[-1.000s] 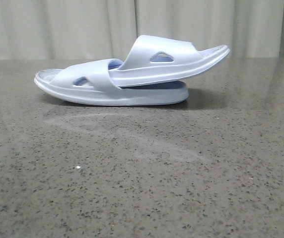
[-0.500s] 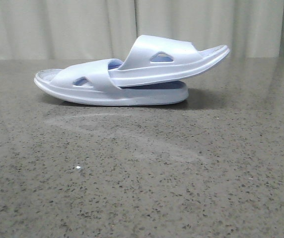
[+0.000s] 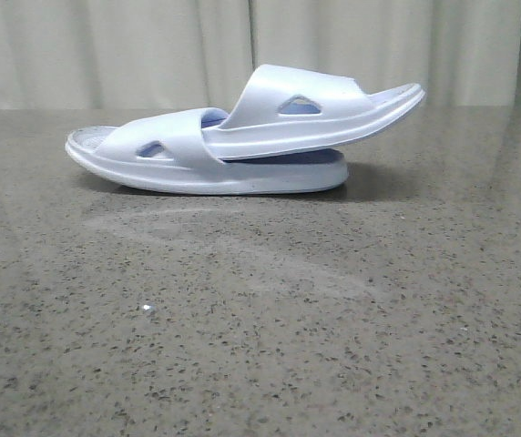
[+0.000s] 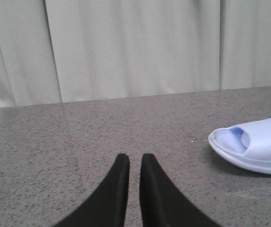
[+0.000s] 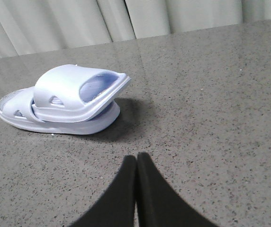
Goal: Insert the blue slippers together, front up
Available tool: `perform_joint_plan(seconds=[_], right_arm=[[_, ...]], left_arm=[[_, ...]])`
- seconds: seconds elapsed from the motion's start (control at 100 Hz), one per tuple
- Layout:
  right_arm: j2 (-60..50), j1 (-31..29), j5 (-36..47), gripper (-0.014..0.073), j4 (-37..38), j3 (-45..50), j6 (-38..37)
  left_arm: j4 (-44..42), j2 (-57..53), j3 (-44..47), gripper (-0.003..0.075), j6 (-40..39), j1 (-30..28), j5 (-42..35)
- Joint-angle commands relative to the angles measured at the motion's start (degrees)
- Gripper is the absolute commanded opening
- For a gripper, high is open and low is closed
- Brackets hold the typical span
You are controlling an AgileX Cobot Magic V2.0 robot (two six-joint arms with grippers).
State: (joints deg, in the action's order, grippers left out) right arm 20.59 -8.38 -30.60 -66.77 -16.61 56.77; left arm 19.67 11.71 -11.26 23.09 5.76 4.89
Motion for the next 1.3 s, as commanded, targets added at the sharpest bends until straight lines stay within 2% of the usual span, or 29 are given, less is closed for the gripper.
perform_joint_plan(seconds=[0.0,0.12,0.26,0.3,0.57,1.29], right_arm=[[0.2,0.0,1.8,-0.0089,-2.1,-1.4,0.6],[0.2,0.0,1.8,-0.0089,-2.1,-1.4,0.6],[0.2,0.0,1.8,-0.0089,-2.1,-1.4,0.6],[0.2,0.0,1.8,-0.0089,-2.1,-1.4,0.6],[0.2,0.0,1.7,-0.0089,-2.2,-1.4,0.6],[0.2,0.0,1.7,-0.0089,-2.2,-1.4,0.6]], left_arm=[[-10.1,-2.3,2.3,0.0015,-9.4,-1.5,-6.9],[-13.2,-6.2,7.2,0.0015,-12.9,-4.8,-7.1],[-13.6,-9.9,12.0,0.0015,-13.1,-7.6,-7.9],[-13.8,-10.8,11.9,0.0015,-13.2,-7.9,-4.9],[-14.6,-13.6,11.9,0.0015,-13.2,-8.3,1.7],[-14.6,-13.6,11.9,0.0015,-13.2,-8.3,1.7]])
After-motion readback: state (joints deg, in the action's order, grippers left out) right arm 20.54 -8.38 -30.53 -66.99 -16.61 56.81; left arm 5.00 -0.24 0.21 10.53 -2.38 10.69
